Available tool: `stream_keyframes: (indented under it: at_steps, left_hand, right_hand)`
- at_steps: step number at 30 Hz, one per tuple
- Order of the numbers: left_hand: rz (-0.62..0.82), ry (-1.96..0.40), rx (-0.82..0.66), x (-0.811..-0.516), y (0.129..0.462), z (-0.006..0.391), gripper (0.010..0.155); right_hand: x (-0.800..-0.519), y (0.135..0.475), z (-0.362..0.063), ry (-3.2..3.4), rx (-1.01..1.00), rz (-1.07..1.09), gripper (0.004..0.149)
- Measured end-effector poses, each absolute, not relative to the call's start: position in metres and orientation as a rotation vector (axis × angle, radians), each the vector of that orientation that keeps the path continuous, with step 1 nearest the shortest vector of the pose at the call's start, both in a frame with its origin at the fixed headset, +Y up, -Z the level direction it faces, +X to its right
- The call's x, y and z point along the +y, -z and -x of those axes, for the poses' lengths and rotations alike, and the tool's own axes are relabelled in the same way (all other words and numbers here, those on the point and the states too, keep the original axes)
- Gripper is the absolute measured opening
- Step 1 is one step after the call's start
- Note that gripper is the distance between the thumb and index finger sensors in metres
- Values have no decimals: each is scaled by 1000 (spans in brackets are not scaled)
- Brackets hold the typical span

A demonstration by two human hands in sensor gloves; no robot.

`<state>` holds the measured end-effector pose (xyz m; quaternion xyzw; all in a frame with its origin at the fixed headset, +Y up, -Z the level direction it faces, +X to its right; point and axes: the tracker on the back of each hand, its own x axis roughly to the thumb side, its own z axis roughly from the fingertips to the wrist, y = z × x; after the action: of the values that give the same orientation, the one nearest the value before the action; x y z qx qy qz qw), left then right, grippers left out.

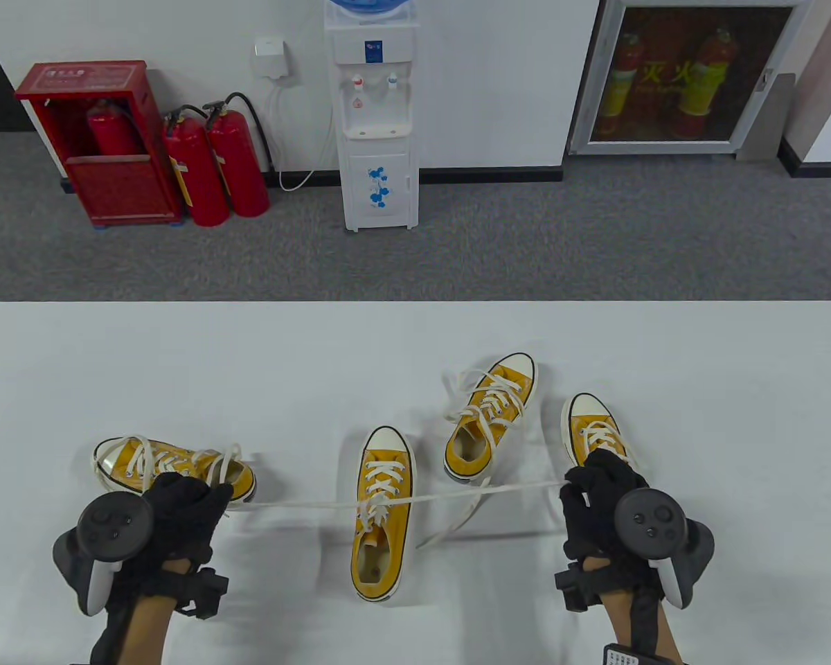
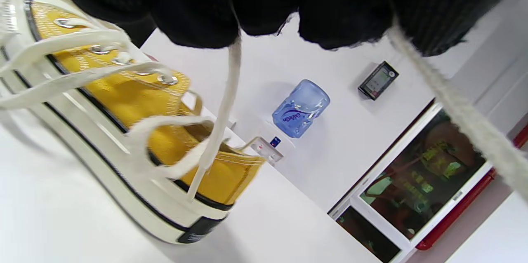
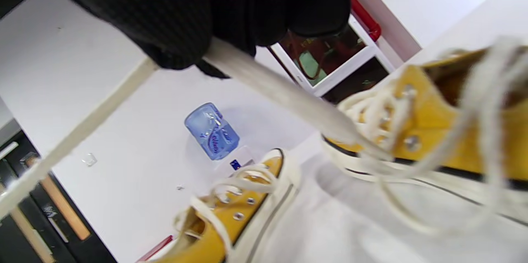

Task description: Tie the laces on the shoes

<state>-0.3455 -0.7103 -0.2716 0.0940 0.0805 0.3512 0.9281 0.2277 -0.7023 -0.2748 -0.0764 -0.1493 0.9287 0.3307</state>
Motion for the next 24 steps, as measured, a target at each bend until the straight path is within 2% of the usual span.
stream_keyframes:
  at_steps: [3, 13, 24]
  left_hand:
    - [-188, -725, 202, -719, 272, 355, 34]
    - [-49, -710, 305, -750, 278, 373, 34]
    - [-20, -657, 365, -753, 277, 380, 33]
  right_hand:
    - [-711, 276, -235, -2465, -372, 244, 43]
    - [-724, 276, -258, -2454, -297, 374, 43]
    - [-736, 278, -273, -2505, -225, 500, 43]
